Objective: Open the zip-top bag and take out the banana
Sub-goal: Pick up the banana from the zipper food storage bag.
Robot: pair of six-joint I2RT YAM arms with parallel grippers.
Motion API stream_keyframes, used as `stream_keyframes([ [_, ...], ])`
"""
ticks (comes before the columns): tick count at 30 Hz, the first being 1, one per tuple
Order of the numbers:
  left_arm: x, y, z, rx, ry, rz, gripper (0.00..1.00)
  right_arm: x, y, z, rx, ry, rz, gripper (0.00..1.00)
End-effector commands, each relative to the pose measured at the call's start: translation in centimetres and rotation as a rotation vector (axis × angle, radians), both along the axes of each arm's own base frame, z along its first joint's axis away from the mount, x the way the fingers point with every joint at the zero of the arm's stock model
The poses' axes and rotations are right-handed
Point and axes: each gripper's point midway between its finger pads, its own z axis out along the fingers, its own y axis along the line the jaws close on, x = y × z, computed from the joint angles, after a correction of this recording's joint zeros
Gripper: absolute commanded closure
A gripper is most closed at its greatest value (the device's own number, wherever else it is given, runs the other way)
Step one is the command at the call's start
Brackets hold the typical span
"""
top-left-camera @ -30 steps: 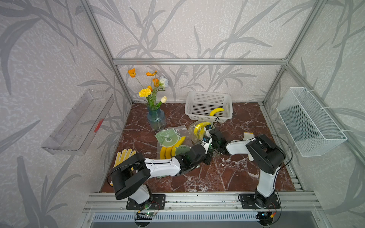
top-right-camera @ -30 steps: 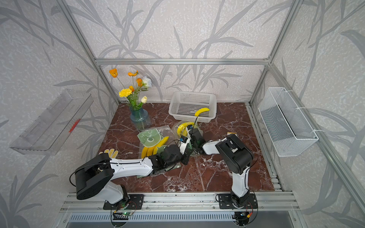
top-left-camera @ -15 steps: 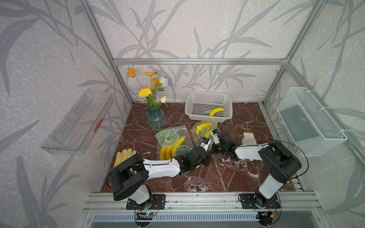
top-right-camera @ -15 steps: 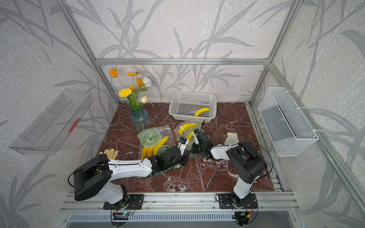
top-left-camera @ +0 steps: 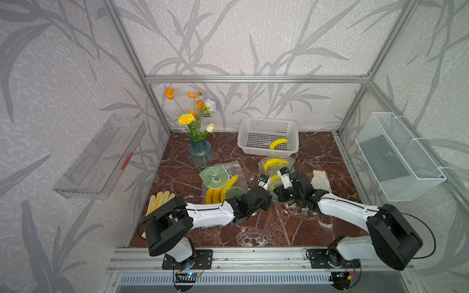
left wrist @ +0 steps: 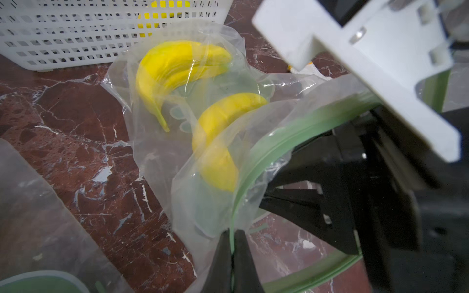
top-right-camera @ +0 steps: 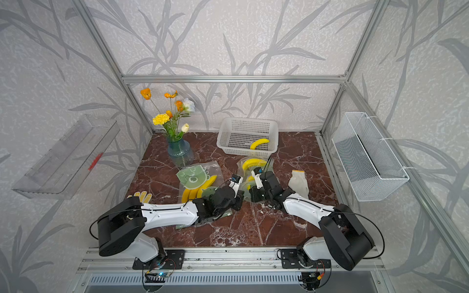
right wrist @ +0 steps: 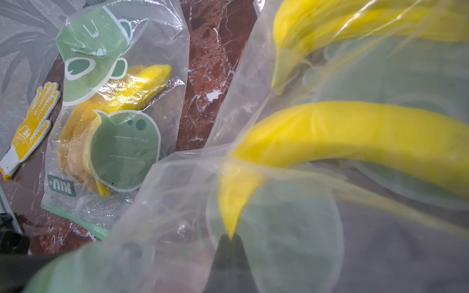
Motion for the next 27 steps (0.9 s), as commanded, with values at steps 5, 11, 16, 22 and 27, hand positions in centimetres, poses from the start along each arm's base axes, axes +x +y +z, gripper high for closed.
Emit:
stream_keyframes([
  [5,0.6,-0.4,-0.4,0.046,0.015,0.010,1.00,-1.3,-0.2,-0.8,-0.008,0.057,0.028,1.00],
  [11,1.6,-0.1,-1.1,0.116,0.025,0.067,1.00,-2.8,0.5,1.4,0.008,0.081,0.125,1.00],
  [16,2.3,-0.2,-1.1,0.139,0.019,0.098,1.00,-4.9,0.6,1.6,0.017,0.123,0.202,1.00],
  [22,2.8,0.1,-1.4,0.167,0.022,0.117,1.00,-6.9,0.2,3.9,0.065,0.060,0.263,1.00],
  [27,3.5,0.5,-1.0,0.167,0.023,0.128,1.00,-9.0,-0.2,5.1,0.079,0.059,0.327,1.00],
])
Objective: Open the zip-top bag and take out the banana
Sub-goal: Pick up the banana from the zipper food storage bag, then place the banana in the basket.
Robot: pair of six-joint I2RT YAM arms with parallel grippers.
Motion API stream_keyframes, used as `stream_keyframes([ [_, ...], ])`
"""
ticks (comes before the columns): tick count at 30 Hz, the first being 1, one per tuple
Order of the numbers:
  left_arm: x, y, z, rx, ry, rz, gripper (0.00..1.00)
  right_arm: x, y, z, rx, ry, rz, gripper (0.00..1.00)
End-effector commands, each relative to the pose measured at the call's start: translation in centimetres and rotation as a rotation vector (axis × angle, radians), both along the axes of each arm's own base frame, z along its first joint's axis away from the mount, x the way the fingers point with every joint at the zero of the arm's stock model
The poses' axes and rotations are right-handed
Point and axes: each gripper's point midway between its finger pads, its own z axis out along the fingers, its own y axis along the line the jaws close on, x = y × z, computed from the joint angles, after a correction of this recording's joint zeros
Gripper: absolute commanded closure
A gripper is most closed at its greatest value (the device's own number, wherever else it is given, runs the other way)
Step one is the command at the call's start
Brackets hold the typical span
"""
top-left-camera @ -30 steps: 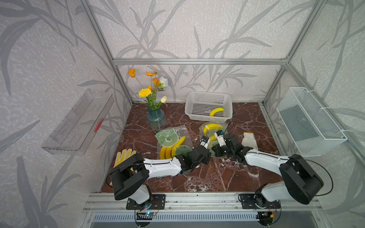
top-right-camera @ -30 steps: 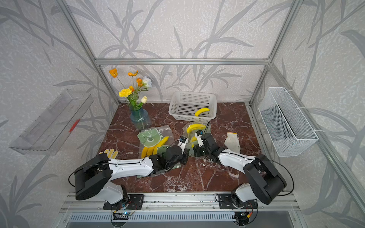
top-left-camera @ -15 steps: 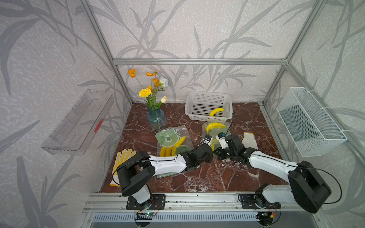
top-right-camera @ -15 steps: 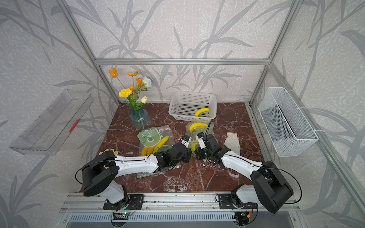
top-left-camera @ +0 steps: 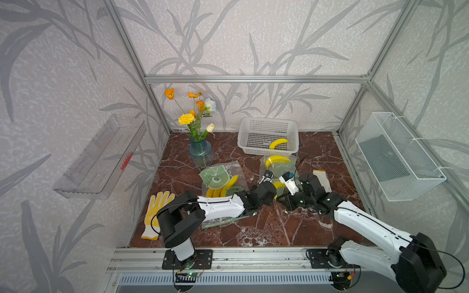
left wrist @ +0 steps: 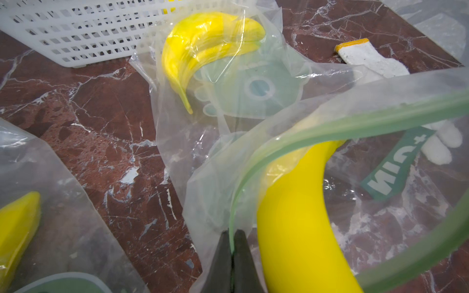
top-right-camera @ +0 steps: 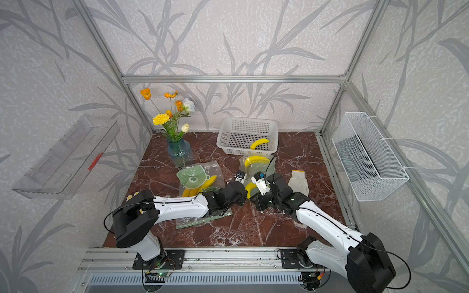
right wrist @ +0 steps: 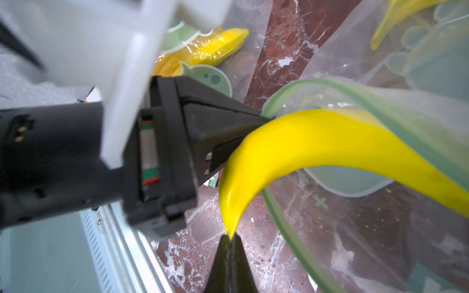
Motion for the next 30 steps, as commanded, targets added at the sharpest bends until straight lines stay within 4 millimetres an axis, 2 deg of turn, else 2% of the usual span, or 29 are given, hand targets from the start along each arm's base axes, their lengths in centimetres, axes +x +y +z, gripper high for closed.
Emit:
stream_keyframes([
  [1,0.9,0.2,0.7,0.010,-0.003,0.026,1.00,-2.2,-0.2,0.3,0.012,0.025,0.077,1.00],
  [9,1.0,-0.1,0.6,-0.004,0.015,0.012,1.00,-3.7,-0.6,2.7,0.082,-0.001,0.094,1.00],
  [18,1.0,-0.7,0.6,-0.005,0.029,-0.011,1.00,-4.4,-0.5,7.9,0.214,-0.061,0.089,1.00],
  [24,1.0,-1.0,0.3,-0.001,0.043,-0.014,1.00,-3.9,-0.4,12.7,0.325,-0.145,0.079,1.00],
  [27,1.0,-1.1,0.4,-0.010,0.043,-0.018,1.00,-3.1,-0.4,14.0,0.344,-0.171,0.065,1.00],
  [30,0.9,-1.1,0.7,-0.026,0.037,-0.017,1.00,-1.3,-0.8,14.9,0.347,-0.210,0.023,1.00],
])
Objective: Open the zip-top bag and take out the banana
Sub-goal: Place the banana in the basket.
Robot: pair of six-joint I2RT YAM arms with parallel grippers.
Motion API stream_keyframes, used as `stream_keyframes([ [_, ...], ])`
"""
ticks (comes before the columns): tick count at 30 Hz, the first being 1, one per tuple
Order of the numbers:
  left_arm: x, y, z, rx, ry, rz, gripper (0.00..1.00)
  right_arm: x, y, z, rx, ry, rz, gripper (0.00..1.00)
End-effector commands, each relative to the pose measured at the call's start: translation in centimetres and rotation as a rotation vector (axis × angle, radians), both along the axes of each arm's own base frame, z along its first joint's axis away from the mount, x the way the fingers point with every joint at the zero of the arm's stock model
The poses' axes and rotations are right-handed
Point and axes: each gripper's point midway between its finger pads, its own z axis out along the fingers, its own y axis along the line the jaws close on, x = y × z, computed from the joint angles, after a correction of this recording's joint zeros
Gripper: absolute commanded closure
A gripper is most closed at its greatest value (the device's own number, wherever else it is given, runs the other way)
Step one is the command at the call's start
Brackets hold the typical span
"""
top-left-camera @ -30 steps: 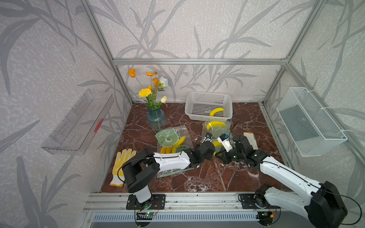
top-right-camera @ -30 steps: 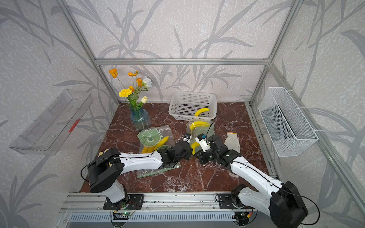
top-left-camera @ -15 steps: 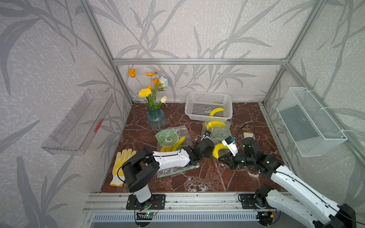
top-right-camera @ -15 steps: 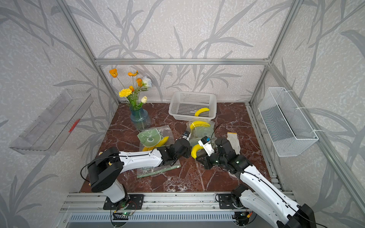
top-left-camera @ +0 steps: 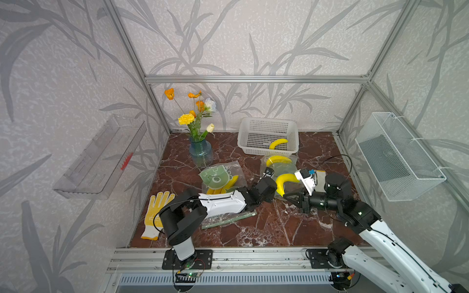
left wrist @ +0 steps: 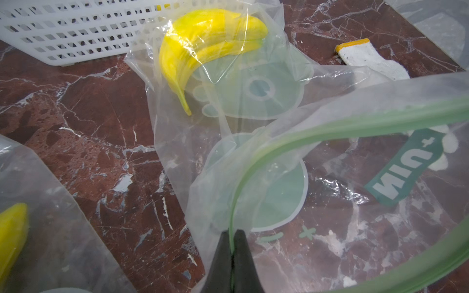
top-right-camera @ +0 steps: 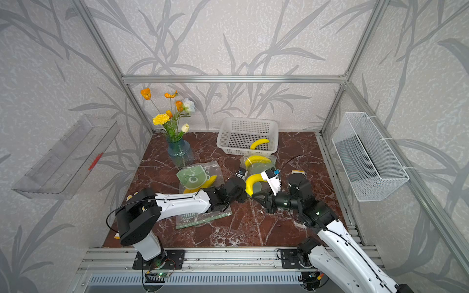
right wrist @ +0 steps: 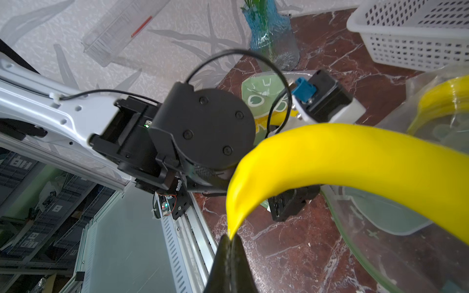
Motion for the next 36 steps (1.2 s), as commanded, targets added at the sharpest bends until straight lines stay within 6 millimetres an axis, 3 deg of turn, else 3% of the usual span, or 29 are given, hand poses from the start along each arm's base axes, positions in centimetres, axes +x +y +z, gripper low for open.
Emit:
stream_keyframes([
  [1,0.2,-0.2,0.6,-0.023,-0.002,0.000,1.00,2.2,-0.1,2.6,0.043,-0.074,-0.041,1.00],
  [5,0.1,-0.7,0.6,-0.040,0.005,-0.019,1.00,7.6,-0.8,2.9,-0.009,-0.131,-0.139,1.00],
  [12,-0.5,-1.9,1.5,-0.125,0.007,-0.062,1.00,17.4,1.1,1.9,-0.175,-0.200,-0.159,1.00],
  [17,-1.0,-2.3,1.6,-0.160,0.029,-0.083,1.00,26.0,1.0,-0.9,-0.278,-0.170,-0.231,1.00],
  [22,-1.0,-1.8,1.5,-0.160,0.022,-0.067,1.00,32.2,1.3,-5.7,-0.358,-0.098,-0.244,1.00],
  [26,-0.9,-1.3,1.8,-0.152,0.007,-0.057,1.00,35.3,1.4,-9.2,-0.406,-0.050,-0.259,1.00],
  [31,-0.8,-1.2,1.7,-0.144,0.010,-0.047,1.00,37.1,0.3,-13.6,-0.466,0.084,-0.295,1.00],
  [36,-0.9,-1.0,1.5,-0.140,0.014,-0.040,1.00,37.6,-0.6,-14.4,-0.430,0.131,-0.323,0.95],
])
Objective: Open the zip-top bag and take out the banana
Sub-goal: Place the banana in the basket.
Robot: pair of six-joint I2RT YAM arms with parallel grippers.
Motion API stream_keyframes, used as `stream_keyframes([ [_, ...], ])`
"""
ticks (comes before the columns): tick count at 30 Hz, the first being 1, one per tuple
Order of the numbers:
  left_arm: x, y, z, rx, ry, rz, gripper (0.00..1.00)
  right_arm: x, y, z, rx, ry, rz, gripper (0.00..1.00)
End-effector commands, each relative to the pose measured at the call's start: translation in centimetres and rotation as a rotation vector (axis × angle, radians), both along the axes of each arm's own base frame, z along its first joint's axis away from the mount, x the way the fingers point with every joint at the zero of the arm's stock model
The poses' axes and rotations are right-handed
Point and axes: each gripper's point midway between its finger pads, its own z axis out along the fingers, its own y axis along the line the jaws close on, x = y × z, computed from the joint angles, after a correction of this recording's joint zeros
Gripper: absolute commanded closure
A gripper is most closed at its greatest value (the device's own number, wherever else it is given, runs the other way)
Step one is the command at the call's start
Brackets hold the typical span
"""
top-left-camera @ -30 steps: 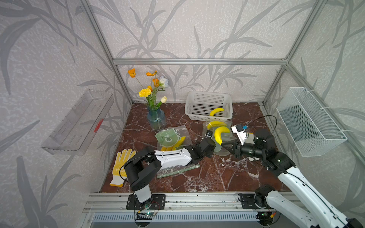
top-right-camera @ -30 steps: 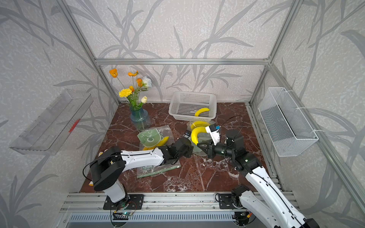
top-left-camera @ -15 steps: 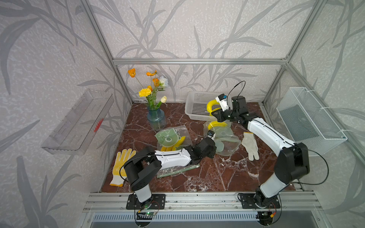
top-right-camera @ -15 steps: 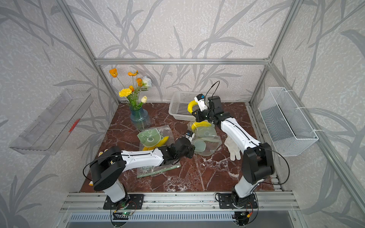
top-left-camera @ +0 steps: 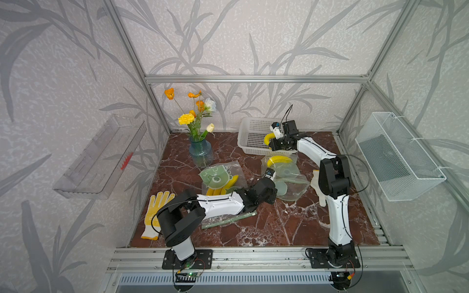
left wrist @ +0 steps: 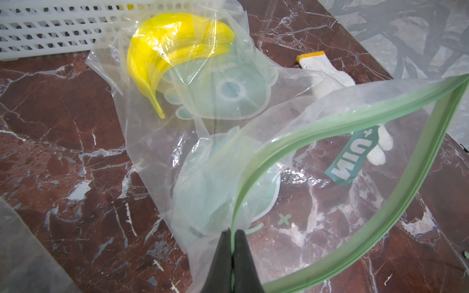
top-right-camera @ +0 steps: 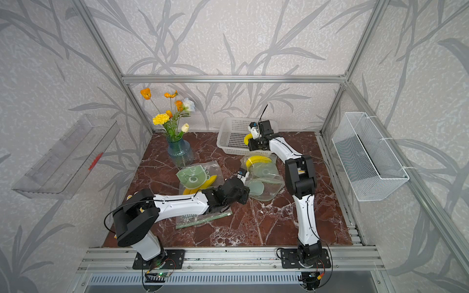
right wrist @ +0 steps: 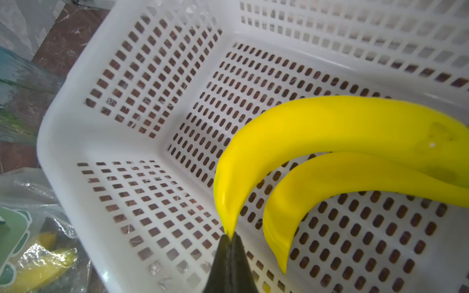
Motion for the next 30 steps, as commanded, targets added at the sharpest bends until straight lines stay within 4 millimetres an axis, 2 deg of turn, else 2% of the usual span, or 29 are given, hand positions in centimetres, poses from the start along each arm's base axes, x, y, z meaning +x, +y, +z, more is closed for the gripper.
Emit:
stream_keyframes([
  [1,0.2,0.6,0.7,-0.012,-0.012,0.027,1.00,0.3,-1.2,1.1,0.017,0.015,-0.040,0.91],
  [2,0.2,0.6,0.6,-0.007,-0.010,0.026,1.00,0.2,-1.3,1.4,0.020,0.014,-0.038,0.88],
  [4,0.3,0.6,0.6,-0.004,-0.009,0.028,1.00,0.0,-1.6,2.2,0.020,0.004,-0.047,0.76],
  [6,0.3,0.6,0.5,-0.004,-0.008,0.028,1.00,-0.3,-1.7,3.6,0.026,-0.028,-0.052,0.69],
  [10,0.4,0.4,0.5,-0.004,-0.006,0.026,1.00,-1.8,-2.1,7.9,0.063,-0.121,-0.063,0.52],
  [11,0.4,0.3,0.6,-0.008,-0.007,0.025,1.00,-2.4,-2.2,9.1,0.076,-0.142,-0.063,0.48],
  [15,0.5,0.2,1.3,-0.020,-0.022,0.025,1.00,-6.0,-2.7,12.5,0.120,-0.202,-0.049,0.45],
  [18,0.6,0.3,2.1,-0.026,-0.043,0.024,1.00,-9.7,-3.5,14.4,0.154,-0.266,-0.059,0.40],
  [20,0.8,0.4,2.7,-0.031,-0.059,0.027,1.00,-12.6,-4.2,15.1,0.180,-0.308,-0.078,0.39],
  [24,0.9,0.5,4.0,-0.047,-0.088,0.032,1.00,-18.7,-5.3,14.0,0.205,-0.368,-0.131,0.39],
  [28,1.0,0.2,5.0,-0.066,-0.109,0.023,1.00,-24.7,-4.6,12.4,0.174,-0.443,-0.138,0.39],
  [30,1.0,0.1,5.4,-0.075,-0.112,0.015,1.00,-26.8,-4.1,11.6,0.168,-0.453,-0.142,0.39],
])
